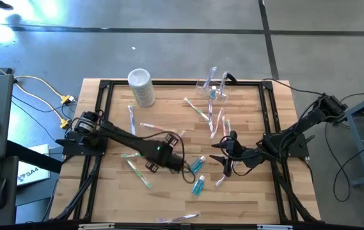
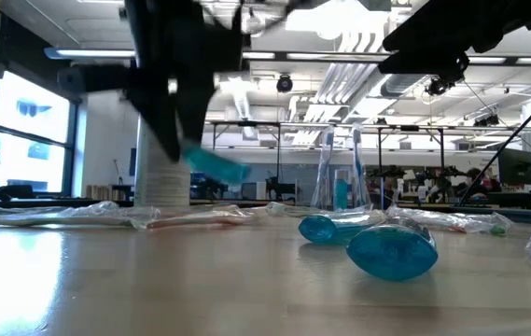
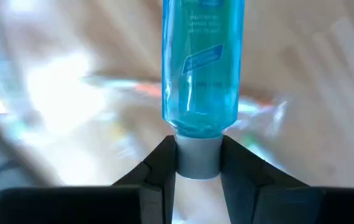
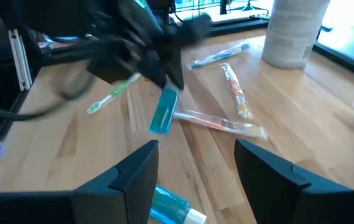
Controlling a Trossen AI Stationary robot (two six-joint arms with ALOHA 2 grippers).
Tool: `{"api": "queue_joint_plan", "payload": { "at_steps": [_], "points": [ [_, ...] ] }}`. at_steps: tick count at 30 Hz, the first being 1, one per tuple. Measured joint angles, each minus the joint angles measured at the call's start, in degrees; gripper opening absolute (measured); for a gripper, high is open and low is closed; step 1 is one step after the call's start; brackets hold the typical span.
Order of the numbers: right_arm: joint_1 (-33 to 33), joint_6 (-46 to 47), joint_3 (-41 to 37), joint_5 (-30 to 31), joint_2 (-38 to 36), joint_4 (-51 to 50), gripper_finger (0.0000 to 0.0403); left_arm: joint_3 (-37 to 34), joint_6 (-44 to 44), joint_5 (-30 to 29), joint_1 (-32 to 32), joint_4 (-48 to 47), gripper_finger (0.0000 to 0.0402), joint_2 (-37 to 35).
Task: Pick & Place toothbrushing station
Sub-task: Put the blue mouthwash into the transparent organizer
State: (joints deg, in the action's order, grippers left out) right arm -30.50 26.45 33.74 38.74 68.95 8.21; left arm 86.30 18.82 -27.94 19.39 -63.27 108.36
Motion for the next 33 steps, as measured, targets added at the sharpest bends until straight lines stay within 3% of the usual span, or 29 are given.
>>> {"api": "queue_joint_plan", "payload": {
  "at_steps": [6,10,13,17,21,33],
  "points": [
    [1.5,14.7,0.0,-3.7,0.0,-4.3,0.0203,7.0,4.2,-13.3,7.6,-1.1,0.0084,0.0],
    [3.6,15.6,0.0,-8.6,0.5,-1.6,0.0203,7.3,12.2,-25.0,12.2,4.3,0.0084,0.0],
    [5.3,14.1,0.0,-13.4,2.3,3.7,0.0203,7.4,19.0,-30.0,13.5,8.5,0.0084,0.6],
    [7.9,12.4,0.1,-20.9,6.3,12.8,0.0203,7.5,26.5,-34.2,13.4,12.9,0.0084,2.2],
    [10.1,9.6,0.0,-24.3,10.6,19.6,0.0203,7.4,31.5,-37.9,11.9,13.0,0.0084,4.4],
    [13.5,2.0,0.0,-25.2,18.0,27.1,0.0203,7.3,35.2,-37.4,8.2,14.4,0.0084,7.8]
  ]
}}
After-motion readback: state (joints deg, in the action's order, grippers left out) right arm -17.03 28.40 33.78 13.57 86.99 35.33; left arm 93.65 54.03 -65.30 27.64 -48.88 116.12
